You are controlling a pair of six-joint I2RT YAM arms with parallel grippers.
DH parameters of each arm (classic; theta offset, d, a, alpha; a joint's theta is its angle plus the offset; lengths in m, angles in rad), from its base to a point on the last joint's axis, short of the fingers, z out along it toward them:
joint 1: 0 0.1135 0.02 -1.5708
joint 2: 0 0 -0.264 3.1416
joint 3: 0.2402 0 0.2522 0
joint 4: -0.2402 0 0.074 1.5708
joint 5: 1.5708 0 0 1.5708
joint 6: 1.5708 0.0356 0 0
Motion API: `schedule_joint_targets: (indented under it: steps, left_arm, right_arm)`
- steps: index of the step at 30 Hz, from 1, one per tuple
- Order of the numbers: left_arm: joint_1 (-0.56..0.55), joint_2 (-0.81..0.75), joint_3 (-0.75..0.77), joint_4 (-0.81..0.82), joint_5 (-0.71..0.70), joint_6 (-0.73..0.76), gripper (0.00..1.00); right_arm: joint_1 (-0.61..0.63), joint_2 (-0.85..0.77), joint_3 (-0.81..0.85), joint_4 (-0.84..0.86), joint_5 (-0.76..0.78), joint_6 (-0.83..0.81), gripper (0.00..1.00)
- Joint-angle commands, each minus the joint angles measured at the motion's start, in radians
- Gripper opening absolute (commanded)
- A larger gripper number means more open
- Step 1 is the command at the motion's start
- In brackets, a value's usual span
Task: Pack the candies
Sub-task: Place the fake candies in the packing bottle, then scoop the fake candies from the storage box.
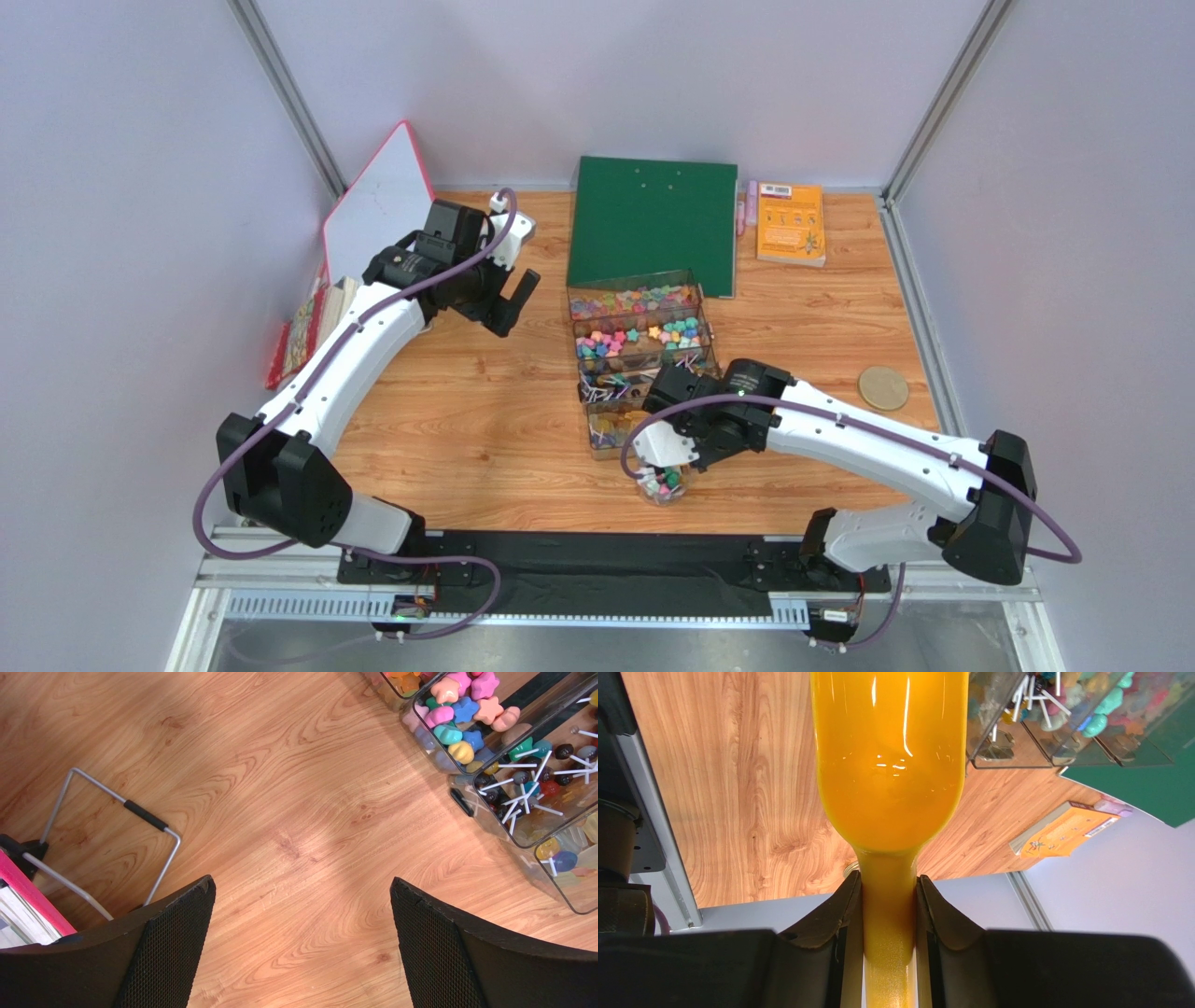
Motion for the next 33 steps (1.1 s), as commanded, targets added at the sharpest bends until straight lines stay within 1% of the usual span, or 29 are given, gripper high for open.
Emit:
schedule_joint_targets:
  steps: [1, 3, 6, 7, 9, 10, 12, 13, 14, 15, 16, 17, 19, 20, 21, 22, 23, 27, 33]
  left_arm:
    - [-0.003, -0.028, 0.032, 0.012, 0.007, -0.03, 1.0]
    - [-0.003, -0.013, 0.034, -0.001, 0.036, -0.033, 1.0]
    - [-0.003, 0.027, 0.051, -0.018, 0.123, -0.036, 0.99]
    - [-0.003, 0.038, 0.066, -0.019, 0.16, -0.036, 0.98]
    - [-0.003, 0.079, 0.083, -0.024, 0.179, -0.036, 0.94]
    - [-0.003, 0.094, 0.097, -0.024, 0.189, -0.036, 0.92]
    - [-0.003, 0.14, 0.106, -0.007, 0.194, -0.063, 0.89]
    - [-0.003, 0.157, 0.114, 0.016, 0.191, -0.076, 0.87]
    - [-0.003, 0.174, 0.117, 0.025, 0.189, -0.084, 0.83]
    - [-0.003, 0.206, 0.121, 0.034, 0.191, -0.099, 0.8]
    - [-0.004, 0.222, 0.132, 0.045, 0.197, -0.1, 0.76]
    - [-0.004, 0.238, 0.137, 0.051, 0.205, -0.102, 0.61]
    - [-0.004, 0.278, 0.14, 0.076, 0.222, -0.1, 0.43]
    - [-0.006, 0.289, 0.137, 0.088, 0.22, -0.105, 0.32]
    - [-0.004, 0.31, 0.137, 0.099, 0.225, -0.107, 0.25]
    - [-0.006, 0.324, 0.138, 0.114, 0.232, -0.114, 0.22]
    - [-0.006, 0.337, 0.141, 0.119, 0.238, -0.117, 0.15]
    - [-0.006, 0.406, 0.172, 0.122, 0.243, -0.123, 0.14]
    - [-0.006, 0.467, 0.161, 0.202, 0.246, -0.157, 0.13]
  right_arm:
    - [-0.012, -0.074, 0.08, -0.31, 0.093, -0.003, 0.0]
    - [-0.037, -0.077, 0.123, -0.307, 0.089, -0.02, 0.0]
    - [-0.151, -0.03, 0.186, -0.249, 0.032, -0.057, 0.0]
    - [-0.225, -0.008, 0.197, -0.211, 0.014, -0.075, 0.0]
    - [-0.291, 0.088, 0.26, -0.187, 0.018, -0.097, 0.0]
    - [-0.357, 0.127, 0.296, -0.171, 0.018, -0.107, 0.0]
    - [-0.406, 0.257, 0.364, -0.164, 0.042, -0.115, 0.0]
    - [-0.44, 0.303, 0.445, -0.164, 0.053, -0.121, 0.0]
    - [-0.454, 0.34, 0.482, -0.163, 0.063, -0.141, 0.0]
    - [-0.466, 0.412, 0.525, -0.164, 0.085, -0.153, 0.0]
    - [-0.487, 0.441, 0.601, -0.166, 0.093, -0.169, 0.0]
    - [-0.498, 0.472, 0.646, -0.166, 0.099, -0.204, 0.0]
    - [-0.527, 0.567, 0.717, -0.169, 0.136, -0.238, 0.0]
    - [-0.535, 0.602, 0.801, -0.172, 0.144, -0.253, 0.0]
    - [-0.544, 0.633, 0.843, -0.179, 0.15, -0.276, 0.0]
    - [-0.554, 0.695, 0.885, -0.195, 0.156, -0.287, 0.0]
    - [-0.558, 0.723, 0.96, -0.203, 0.158, -0.296, 0.0]
    - [-0.564, 0.828, 1.082, -0.233, 0.185, -0.347, 0.0]
    - [-0.561, 0.911, 1.114, -0.264, 0.247, -0.428, 0.0]
